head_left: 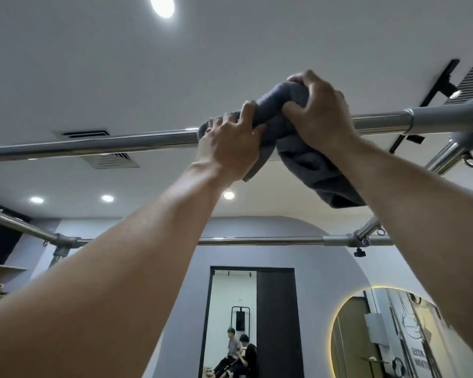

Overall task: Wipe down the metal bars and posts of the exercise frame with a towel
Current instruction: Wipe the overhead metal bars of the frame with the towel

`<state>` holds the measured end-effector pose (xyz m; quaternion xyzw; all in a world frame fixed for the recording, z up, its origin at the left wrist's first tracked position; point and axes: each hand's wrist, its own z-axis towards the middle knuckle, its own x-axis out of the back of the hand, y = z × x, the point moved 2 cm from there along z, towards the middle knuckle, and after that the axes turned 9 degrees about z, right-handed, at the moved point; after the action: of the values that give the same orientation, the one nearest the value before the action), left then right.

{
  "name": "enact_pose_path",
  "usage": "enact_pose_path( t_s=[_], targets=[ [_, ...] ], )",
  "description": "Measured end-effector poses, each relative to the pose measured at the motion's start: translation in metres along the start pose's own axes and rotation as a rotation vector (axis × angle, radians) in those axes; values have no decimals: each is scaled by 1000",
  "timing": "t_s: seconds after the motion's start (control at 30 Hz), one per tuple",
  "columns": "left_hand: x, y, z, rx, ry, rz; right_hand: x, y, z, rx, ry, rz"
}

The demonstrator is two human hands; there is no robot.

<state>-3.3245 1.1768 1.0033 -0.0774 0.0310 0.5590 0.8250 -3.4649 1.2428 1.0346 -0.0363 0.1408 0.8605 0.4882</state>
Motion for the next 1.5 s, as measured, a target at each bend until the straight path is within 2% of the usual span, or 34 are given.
enact_pose_path(
  t_s=[0.13,0.23,0.37,0.47,0.6,0.7,0.87,1.0,1.17,1.4,1.5],
  targets=[
    [-2,-29,-15,97,50,184,-38,-27,-18,109,-118,-20],
    [1,-17,-27,49,58,134,-21,-17,-40,192,-107,5],
    [10,7,-8,-46,17,2,7,7,-20,75,-3,-13],
    [8,-1,4,31,-34,-40,-5,-7,-2,-20,-34,-61],
    [3,-23,-27,125,37,38,-19,-26,-28,205,-248,-59],
    [0,-18,-41,73,38,30,-4,-12,-41,284,-204,-39],
    [2,-23,-15,84,-23,-26,-21,-18,-18,96,-65,-63],
    [0,-78,-23,148,14,-4,-62,-51,-31,170,-173,-76],
    [2,-93,-31,69,54,-56,-74,-55,-44,224,-129,-156],
    [20,-90,-20,-15,79,-17,-70,-77,-59,87,-142,-33],
    [24,-87,-18,-50,107,-8,-64,-91,-61,24,-187,-130]
  ],
)
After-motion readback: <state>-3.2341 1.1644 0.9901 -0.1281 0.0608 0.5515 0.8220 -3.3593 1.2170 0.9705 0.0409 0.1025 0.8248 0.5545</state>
